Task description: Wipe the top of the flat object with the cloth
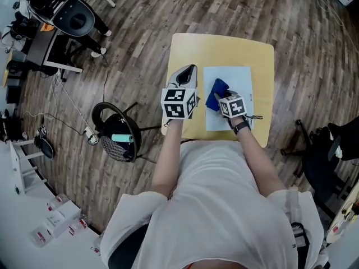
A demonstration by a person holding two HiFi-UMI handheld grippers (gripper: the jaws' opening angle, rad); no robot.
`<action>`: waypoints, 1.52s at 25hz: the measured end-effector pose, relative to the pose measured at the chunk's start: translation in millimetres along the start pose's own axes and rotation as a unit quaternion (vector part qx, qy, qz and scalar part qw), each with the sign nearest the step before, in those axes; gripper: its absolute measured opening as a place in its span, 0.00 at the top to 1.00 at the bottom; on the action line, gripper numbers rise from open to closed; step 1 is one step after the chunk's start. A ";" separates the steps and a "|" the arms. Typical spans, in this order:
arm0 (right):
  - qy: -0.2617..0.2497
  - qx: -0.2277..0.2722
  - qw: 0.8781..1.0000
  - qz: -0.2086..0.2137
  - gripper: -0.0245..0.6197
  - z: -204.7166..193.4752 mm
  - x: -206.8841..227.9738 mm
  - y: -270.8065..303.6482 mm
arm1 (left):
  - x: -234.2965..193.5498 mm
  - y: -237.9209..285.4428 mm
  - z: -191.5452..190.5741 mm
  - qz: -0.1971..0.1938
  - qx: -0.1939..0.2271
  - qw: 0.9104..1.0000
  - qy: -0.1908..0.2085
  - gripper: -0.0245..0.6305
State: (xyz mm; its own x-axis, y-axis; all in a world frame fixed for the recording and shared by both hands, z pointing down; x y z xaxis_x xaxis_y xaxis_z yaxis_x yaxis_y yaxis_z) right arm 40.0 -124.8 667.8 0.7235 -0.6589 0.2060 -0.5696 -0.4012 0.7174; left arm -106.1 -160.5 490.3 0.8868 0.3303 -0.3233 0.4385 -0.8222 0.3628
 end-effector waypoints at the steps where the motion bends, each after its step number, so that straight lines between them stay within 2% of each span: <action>1: 0.004 0.000 1.000 -0.009 0.86 -3.5 8.2 -5.3 | 2.8 2.6 -0.6 -0.004 -0.001 1.000 0.001 0.95; 7: 0.026 -0.007 0.997 -0.069 0.86 -29.8 61.8 -46.3 | 23.4 17.1 -4.5 -0.029 -0.009 1.000 0.007 0.95; 11: 0.076 -0.007 0.990 -0.120 0.86 -46.2 97.6 -78.3 | 28.4 21.3 -4.3 -0.037 -0.012 0.999 0.012 0.95; 14: 0.090 -0.014 0.985 -0.145 0.86 -56.5 116.9 -94.0 | 27.7 22.8 -2.7 -0.038 -0.014 0.999 0.013 0.95; 18: 0.093 -0.020 0.980 -0.173 0.86 -63.5 132.4 -109.4 | 31.2 25.2 -2.3 -0.040 -0.016 0.999 0.015 0.95; 23: 0.089 -0.022 0.979 -0.184 0.86 -59.2 129.5 -115.1 | 31.7 21.5 -3.5 -0.038 -0.014 0.999 0.016 0.95; 26: 0.073 -0.004 0.984 -0.162 0.86 -38.8 114.1 -109.9 | 26.4 18.3 -3.0 -0.031 -0.011 0.999 0.012 0.95; 29: 0.067 0.029 0.990 -0.117 0.86 -10.3 86.7 -99.6 | 19.3 13.9 -3.8 -0.023 -0.009 1.000 0.006 0.95; 31: 0.065 0.041 0.994 -0.079 0.86 4.2 63.7 -86.5 | 13.2 7.9 -5.4 -0.018 -0.007 1.000 0.000 0.95; 34: 0.044 0.033 0.998 -0.018 0.86 17.5 24.2 -60.2 | 3.4 -3.1 -10.8 -0.008 -0.004 1.000 -0.011 0.95; 38: 0.032 0.032 0.996 0.072 0.86 29.3 -29.1 -24.2 | -10.1 -12.2 -17.1 0.005 -0.001 1.000 -0.025 0.95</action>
State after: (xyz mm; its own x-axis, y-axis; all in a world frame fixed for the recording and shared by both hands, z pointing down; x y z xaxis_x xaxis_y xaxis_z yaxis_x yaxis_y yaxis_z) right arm 21.4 -114.6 624.9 0.6552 -0.6712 0.3466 -0.6909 -0.3470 0.6342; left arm -117.8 -145.9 504.1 0.8828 0.2980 -0.3632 0.4298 -0.8244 0.3683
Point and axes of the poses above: the fingertips, and each gripper's own axes: y forward along the fingers, x to its right, z out of its top, the point moved 6 cm from there along -y, backward along the fingers, and after that the axes turned 8 degrees about -y, right-handed, at the moved point
